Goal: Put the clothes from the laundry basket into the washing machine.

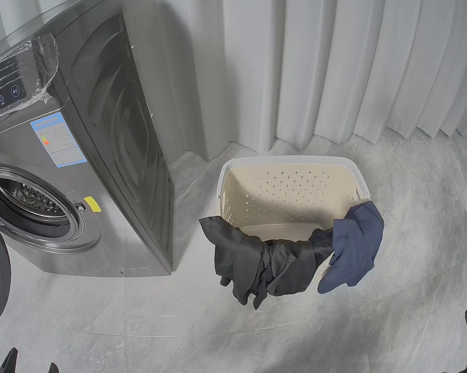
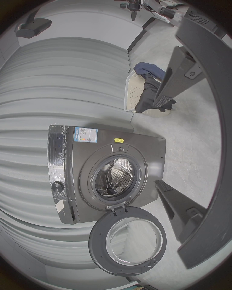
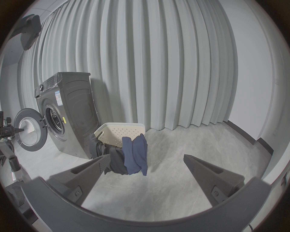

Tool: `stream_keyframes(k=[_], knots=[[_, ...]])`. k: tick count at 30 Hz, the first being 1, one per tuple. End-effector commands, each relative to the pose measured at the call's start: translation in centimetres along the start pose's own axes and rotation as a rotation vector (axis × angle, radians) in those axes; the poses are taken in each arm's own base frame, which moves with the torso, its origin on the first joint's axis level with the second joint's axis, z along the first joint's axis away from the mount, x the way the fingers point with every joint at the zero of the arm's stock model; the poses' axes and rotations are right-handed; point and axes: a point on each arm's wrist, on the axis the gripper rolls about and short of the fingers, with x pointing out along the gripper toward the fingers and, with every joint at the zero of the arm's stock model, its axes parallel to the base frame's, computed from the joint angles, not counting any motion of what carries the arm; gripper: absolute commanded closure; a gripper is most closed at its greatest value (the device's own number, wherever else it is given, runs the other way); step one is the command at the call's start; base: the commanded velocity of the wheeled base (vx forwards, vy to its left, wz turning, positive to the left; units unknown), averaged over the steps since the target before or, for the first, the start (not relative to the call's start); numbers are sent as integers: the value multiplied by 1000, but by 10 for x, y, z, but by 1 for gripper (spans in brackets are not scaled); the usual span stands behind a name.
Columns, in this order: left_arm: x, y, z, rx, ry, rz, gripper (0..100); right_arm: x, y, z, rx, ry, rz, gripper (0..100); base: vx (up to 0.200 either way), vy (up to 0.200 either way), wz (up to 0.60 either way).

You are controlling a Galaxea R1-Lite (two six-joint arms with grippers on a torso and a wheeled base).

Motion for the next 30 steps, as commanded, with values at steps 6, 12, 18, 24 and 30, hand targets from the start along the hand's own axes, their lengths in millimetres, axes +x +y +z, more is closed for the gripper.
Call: stream_keyframes(k=[6,12,18,24,30], knots=[[0,0,-4,0,4,1,0,0,0,-5,0,0,1,0,0,-100,0],[0,0,-4,0,4,1,0,0,0,-5,0,0,1,0,0,0,0],[0,0,-4,0,4,1,0,0,0,-5,0,0,1,0,0,0,0],[0,0,-4,0,4,1,0,0,0,-5,0,0,1,0,0,-200,0],[0,0,-4,0,4,1,0,0,0,-5,0,0,1,0,0,0,0]])
